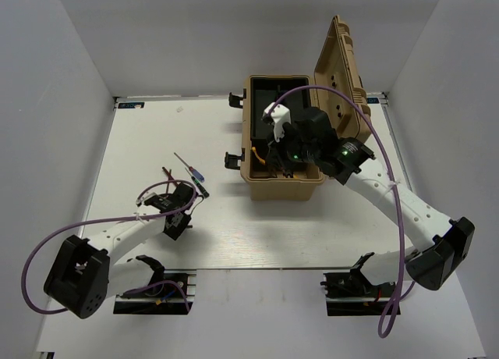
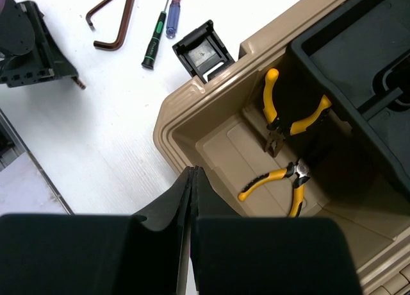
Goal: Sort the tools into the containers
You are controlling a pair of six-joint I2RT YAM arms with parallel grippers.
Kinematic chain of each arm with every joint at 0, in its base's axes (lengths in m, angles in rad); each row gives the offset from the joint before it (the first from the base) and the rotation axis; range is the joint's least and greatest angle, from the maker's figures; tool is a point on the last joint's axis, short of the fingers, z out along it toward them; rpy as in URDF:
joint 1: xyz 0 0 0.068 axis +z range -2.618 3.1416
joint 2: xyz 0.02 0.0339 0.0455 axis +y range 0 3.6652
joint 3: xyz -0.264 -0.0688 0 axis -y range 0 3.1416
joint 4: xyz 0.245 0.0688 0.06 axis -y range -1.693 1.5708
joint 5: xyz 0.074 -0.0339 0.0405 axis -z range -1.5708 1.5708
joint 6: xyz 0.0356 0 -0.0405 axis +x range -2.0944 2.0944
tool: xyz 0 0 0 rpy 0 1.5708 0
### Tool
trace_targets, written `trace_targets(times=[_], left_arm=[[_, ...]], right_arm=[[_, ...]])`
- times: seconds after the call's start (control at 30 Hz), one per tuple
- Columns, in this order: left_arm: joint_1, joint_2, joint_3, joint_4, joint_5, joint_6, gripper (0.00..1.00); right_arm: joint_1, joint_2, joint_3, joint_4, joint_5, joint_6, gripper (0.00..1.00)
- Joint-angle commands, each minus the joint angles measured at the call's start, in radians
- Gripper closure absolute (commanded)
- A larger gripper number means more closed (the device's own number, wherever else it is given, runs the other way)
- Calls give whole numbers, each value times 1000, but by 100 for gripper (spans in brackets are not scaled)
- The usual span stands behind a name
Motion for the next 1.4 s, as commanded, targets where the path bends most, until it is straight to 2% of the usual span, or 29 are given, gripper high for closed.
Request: trace_targets(times=[0.0, 0.07, 0.1, 0.17, 0.27, 0.37, 0.4, 0.43, 0.57, 0.67, 0.9, 1.03, 1.07, 1.1, 1.2, 1.23, 1.3, 1.37], left_arm=[[-1, -22, -36, -139, 75, -16, 54], [-1, -36, -36, -148, 64, -16, 55], [-1, -36, -36, -158, 64, -16, 62], [-1, -36, -36, -171, 64, -16, 68], [-13, -27, -36, -194, 73, -16, 68], [-13, -51, -45, -215, 73, -7, 56], [-13, -65, -45, -215, 64, -7, 48], [-13, -65, -45, -224, 55, -7, 45], [-13, -65, -45, -225, 55, 2, 45], [-13, -41, -45, -203, 64, 15, 53], [-13, -40, -45, -194, 64, 33, 80], [-13, -60, -45, -194, 64, 64, 100], [-13, -60, -45, -194, 64, 73, 100], [-13, -60, -33, -194, 55, 73, 100], [-24, -71, 34, -238, 32, 102, 100], [-24, -85, 51, -249, 17, 126, 100], [-33, -102, 102, -278, 7, 146, 100], [-33, -122, 136, -287, -28, 177, 100]], right_arm=[[0, -35, -3, 26, -22, 18, 98], [1, -38, -3, 26, -25, 19, 98], [-2, -38, -3, 27, -30, 22, 98], [0, -41, -4, 27, -28, 21, 98], [0, -46, -9, 26, -27, 22, 98], [0, -53, -14, 26, -27, 24, 98], [-3, -52, -12, 29, -25, 24, 98], [0, -55, -14, 29, -25, 25, 98], [-3, -59, -14, 27, -25, 27, 98], [-2, -64, -21, 27, -25, 27, 98], [-3, -79, -33, 29, -21, 27, 98], [-3, -79, -37, 31, -24, 26, 98], [-3, -82, -37, 31, -25, 25, 98], [-3, -82, -35, 32, -27, 25, 97], [-5, -81, -37, 29, -43, 21, 76], [-5, -82, -35, 29, -53, 13, 61], [-3, -79, -35, 27, -60, 9, 54], [-3, -78, -30, 26, -70, 1, 54]])
